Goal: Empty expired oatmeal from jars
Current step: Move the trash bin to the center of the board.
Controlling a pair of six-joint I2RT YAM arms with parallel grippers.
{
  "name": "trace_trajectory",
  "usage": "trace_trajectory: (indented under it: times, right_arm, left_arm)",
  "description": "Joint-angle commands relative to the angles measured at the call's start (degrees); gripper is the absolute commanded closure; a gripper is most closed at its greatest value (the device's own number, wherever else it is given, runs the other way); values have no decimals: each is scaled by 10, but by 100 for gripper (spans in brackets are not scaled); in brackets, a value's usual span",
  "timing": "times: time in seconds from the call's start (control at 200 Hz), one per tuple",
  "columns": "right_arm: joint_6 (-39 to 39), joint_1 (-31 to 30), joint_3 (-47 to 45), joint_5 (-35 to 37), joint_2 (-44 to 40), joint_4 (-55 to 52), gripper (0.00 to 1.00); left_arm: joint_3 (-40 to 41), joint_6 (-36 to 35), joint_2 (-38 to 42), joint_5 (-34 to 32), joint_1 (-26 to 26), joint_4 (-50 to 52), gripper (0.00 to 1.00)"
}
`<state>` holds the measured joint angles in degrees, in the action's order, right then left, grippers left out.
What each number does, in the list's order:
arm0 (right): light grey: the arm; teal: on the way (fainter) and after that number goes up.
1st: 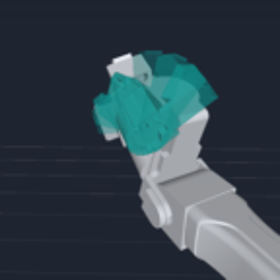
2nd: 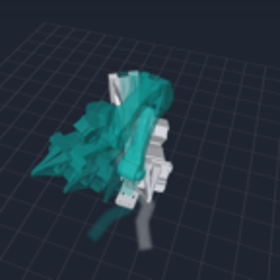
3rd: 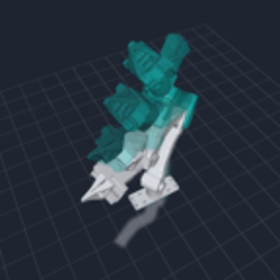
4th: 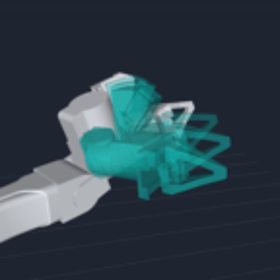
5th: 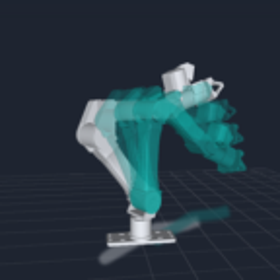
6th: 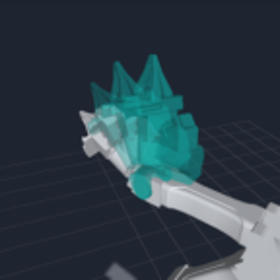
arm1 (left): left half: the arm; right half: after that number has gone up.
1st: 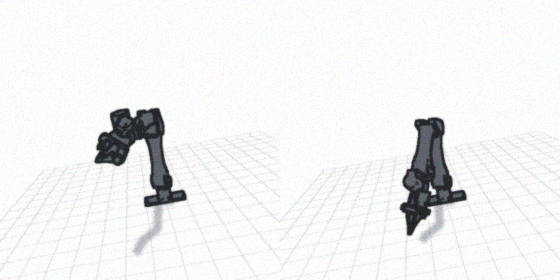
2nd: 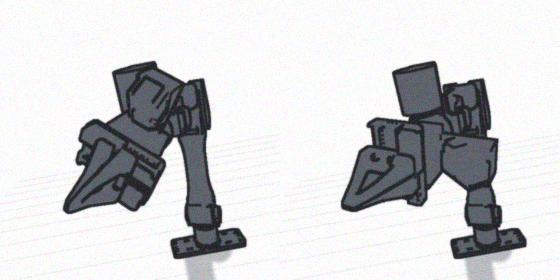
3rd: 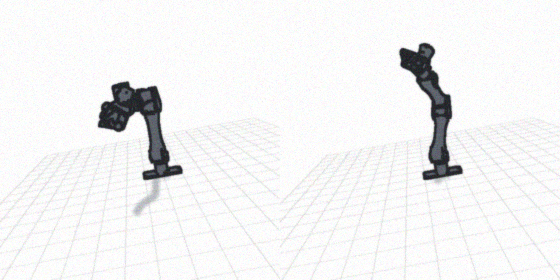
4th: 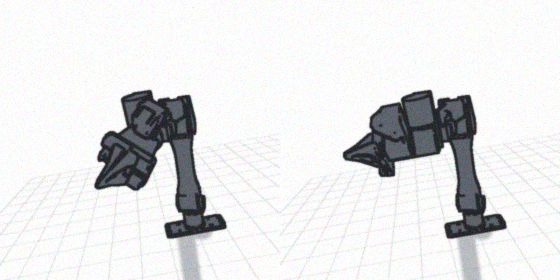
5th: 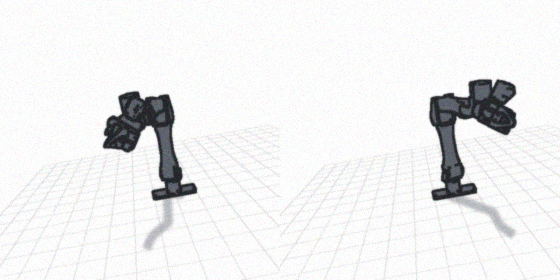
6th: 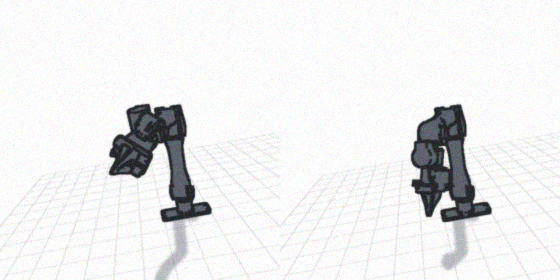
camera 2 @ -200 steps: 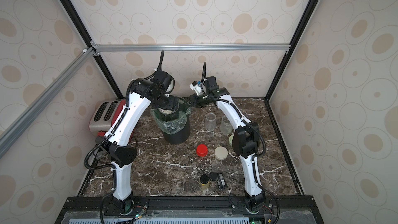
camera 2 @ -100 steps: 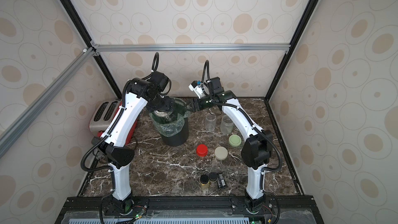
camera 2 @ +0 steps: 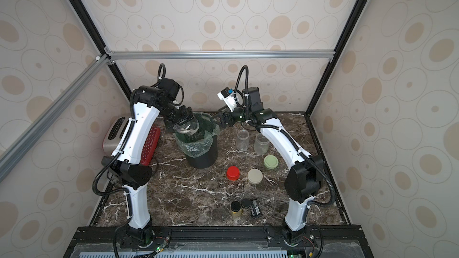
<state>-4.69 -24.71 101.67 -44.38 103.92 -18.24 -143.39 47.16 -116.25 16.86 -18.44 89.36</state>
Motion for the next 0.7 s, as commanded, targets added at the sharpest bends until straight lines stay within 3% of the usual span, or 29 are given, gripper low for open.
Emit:
trace_trajectory:
  times: [0.0,0.265,0.396,0.446,0.691]
  right_arm:
    - [-19,-2,-18,-19,-16,37,20]
    - [10,-2,-35,-22,-32,51,20]
    - [27,-2,-48,-18,-42,66,21]
    - [31,-4,-47,-16,-45,63,21]
    - [47,-4,-49,-8,-51,70,22]
  left_arm:
    - [-8,19,27,48,2,13,100]
    - [-9,0,43,58,2,-13,100]
    - [168,113,102,133,7,-175,100]
    - [201,148,114,144,8,-218,100]
    - [32,119,48,120,15,-91,100]
